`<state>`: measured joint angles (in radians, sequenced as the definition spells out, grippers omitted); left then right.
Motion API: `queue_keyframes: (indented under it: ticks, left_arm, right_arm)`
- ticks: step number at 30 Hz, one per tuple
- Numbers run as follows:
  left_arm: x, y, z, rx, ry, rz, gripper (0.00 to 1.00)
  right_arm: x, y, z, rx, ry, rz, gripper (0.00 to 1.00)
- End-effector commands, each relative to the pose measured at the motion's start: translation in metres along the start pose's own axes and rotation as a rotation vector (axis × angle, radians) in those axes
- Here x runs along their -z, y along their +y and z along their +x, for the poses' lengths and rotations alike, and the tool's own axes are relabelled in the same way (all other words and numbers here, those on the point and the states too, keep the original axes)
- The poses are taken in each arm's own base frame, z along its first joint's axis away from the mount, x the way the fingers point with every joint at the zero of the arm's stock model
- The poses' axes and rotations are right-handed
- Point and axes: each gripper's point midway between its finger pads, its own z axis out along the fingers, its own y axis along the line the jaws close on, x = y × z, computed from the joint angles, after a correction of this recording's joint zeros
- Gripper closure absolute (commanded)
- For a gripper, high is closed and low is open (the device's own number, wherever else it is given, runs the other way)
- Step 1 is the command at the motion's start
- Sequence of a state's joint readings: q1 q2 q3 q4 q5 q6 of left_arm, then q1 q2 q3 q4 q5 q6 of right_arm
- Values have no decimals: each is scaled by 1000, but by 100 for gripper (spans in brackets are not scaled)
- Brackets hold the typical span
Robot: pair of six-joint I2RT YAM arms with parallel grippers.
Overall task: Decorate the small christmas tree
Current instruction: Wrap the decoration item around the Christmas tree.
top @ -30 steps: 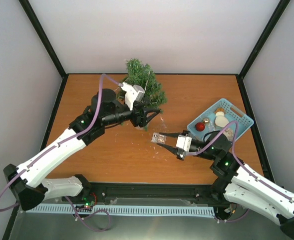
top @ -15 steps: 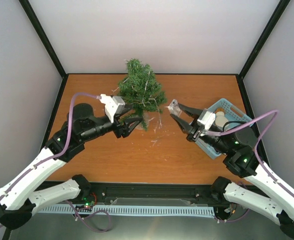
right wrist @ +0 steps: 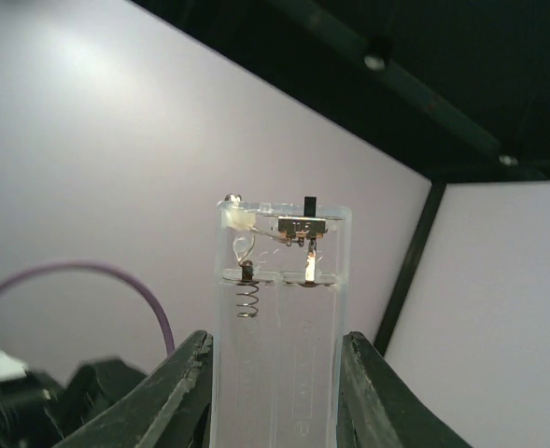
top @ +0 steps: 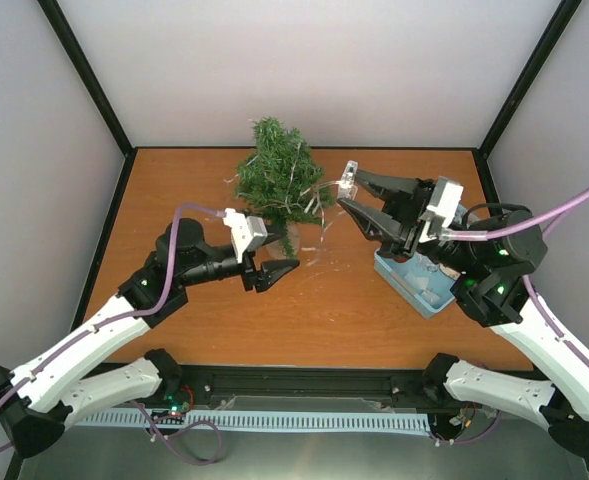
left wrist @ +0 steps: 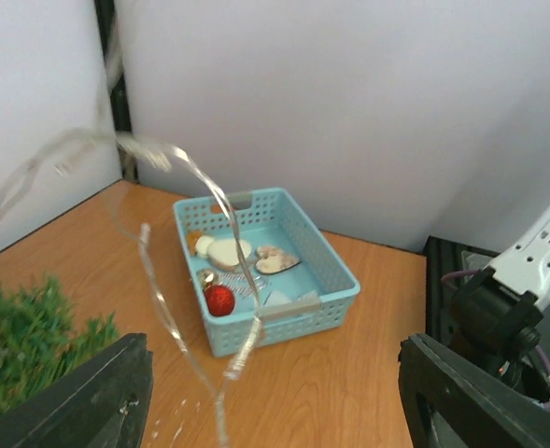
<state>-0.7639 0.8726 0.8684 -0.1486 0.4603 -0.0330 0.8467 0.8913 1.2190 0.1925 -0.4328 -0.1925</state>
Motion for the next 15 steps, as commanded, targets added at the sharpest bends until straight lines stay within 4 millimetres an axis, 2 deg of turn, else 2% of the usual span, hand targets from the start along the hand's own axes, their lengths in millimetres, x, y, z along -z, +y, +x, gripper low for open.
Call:
queue_keyframes:
  ticks: [1, 4, 7, 15]
  left_arm:
    - [-9, -13, -29, -30, -102, 108, 28]
    - [-19, -18, -22, -3, -110, 175, 29]
    - [-29, -13, -19, 18, -126, 175, 32]
    - [-41, 2, -38, -20, -184, 114, 36]
  right_arm:
    - [-1, 8, -51, -13, -161, -77, 92]
    - [-2, 0, -55, -9, -178, -38, 92]
    - [-3, -3, -55, -13, -185, -21, 92]
    - [-4, -4, -49, -38, -188, -14, 92]
